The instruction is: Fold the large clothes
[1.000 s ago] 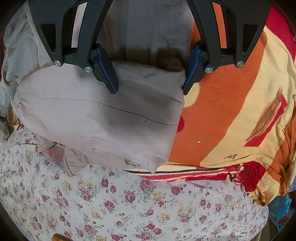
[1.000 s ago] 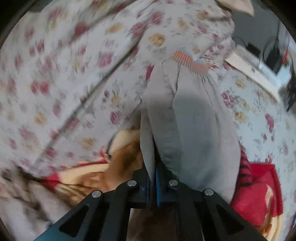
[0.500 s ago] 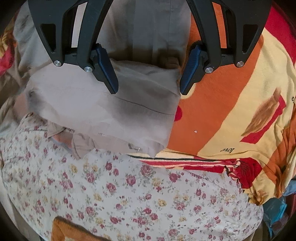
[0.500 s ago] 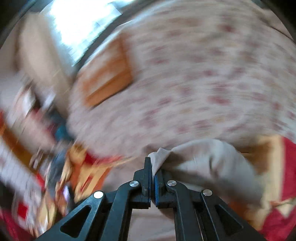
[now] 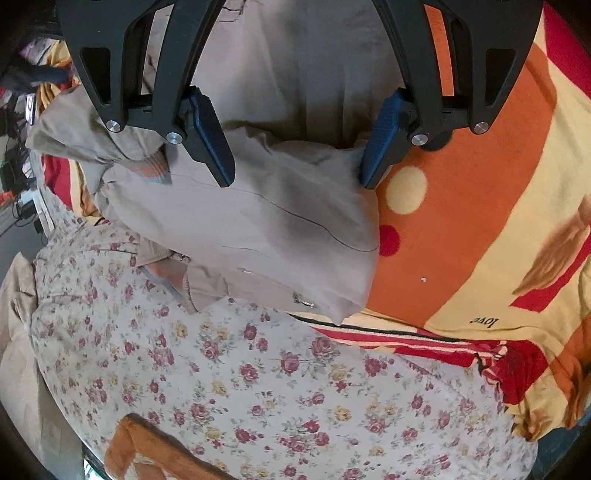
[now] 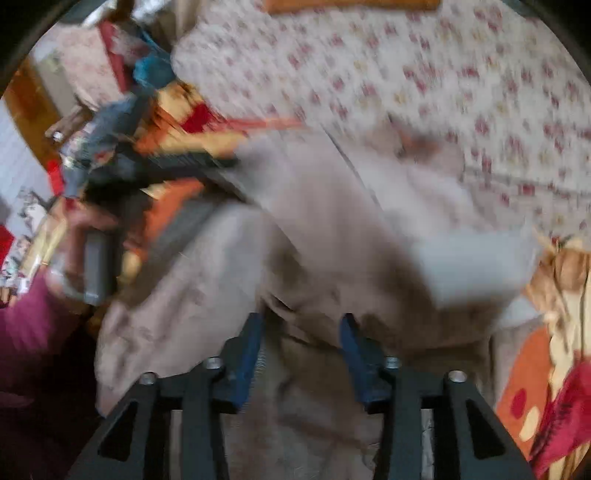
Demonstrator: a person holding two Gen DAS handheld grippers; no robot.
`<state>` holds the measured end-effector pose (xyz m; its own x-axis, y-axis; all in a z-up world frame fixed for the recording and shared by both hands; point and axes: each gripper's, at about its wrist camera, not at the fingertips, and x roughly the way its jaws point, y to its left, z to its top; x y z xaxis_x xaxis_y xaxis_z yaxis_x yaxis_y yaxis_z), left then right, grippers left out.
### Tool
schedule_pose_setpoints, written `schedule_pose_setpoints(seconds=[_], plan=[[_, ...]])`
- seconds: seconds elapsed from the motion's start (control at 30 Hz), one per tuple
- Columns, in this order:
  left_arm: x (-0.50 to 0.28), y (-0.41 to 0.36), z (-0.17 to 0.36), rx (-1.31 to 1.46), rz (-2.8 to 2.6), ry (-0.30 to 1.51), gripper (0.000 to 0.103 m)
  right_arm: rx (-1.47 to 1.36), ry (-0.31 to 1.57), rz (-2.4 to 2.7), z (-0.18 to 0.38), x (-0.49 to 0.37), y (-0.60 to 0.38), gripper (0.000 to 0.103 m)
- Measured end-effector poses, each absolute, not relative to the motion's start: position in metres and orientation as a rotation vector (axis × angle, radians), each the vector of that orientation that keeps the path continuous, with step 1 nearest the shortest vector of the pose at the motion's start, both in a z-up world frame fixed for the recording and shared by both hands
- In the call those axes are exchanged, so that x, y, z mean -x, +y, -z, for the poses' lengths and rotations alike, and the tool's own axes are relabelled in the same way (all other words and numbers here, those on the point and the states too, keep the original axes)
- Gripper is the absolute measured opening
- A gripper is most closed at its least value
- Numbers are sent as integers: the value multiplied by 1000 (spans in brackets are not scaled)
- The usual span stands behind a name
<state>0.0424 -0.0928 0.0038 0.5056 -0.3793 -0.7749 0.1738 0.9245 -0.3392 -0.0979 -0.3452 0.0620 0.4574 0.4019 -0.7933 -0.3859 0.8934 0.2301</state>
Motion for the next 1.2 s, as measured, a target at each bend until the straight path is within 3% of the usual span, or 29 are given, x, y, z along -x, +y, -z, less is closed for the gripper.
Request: schedule_pose_setpoints(seconds=[0.03,0.07,0.13,0.2,0.27,0.3,0.33,0.37,0.47,0.63,0.83,0.9,0.93,1.0,1.13,1.2], plan=[[-42,-92,-3,227,331,988,70,-23,944,-507,-75,99,-340,60],[-43,-91,-3,224,326,987,70,-25,907,-509,-87,99,-338,76],[-43,-91,-3,218,323,987,70,-11,860,-440,-101,83,-337,91],[-43,-92,-4,215,326,985,70,0,912,-348,-95,52,-332,91],[-42,-91,-6,203,327,978,70,-79,1080,-346,-67,15,-337,90],[-42,-91,-7,197,326,974,70,-159,1190,-346,-45,0,-341,84],[-42,-89,-9,193,323,965,70,-229,1242,-372,-29,-7,-342,53],[-41,-87,-12,195,322,957,70,-270,1233,-403,-25,-10,-342,30],[-44,-75,-22,231,317,923,70,-293,1028,-507,-54,-2,-333,20],[-51,-58,-25,317,310,919,70,-259,863,-804,-94,-5,-294,20],[-53,-51,-27,353,316,919,70,-232,1041,-432,-32,-30,-335,20],[-52,-55,-26,343,333,931,70,-282,1051,-381,-31,-21,-353,27],[-52,-57,-26,341,341,936,70,-288,1033,-367,-35,-13,-360,41],[-51,-59,-26,331,373,959,70,-288,970,-364,-48,6,-372,55],[-39,-58,-25,304,472,1014,70,-257,864,-340,-68,52,-390,69],[-31,-58,-20,256,482,1052,70,-271,864,-324,-64,67,-398,69]])
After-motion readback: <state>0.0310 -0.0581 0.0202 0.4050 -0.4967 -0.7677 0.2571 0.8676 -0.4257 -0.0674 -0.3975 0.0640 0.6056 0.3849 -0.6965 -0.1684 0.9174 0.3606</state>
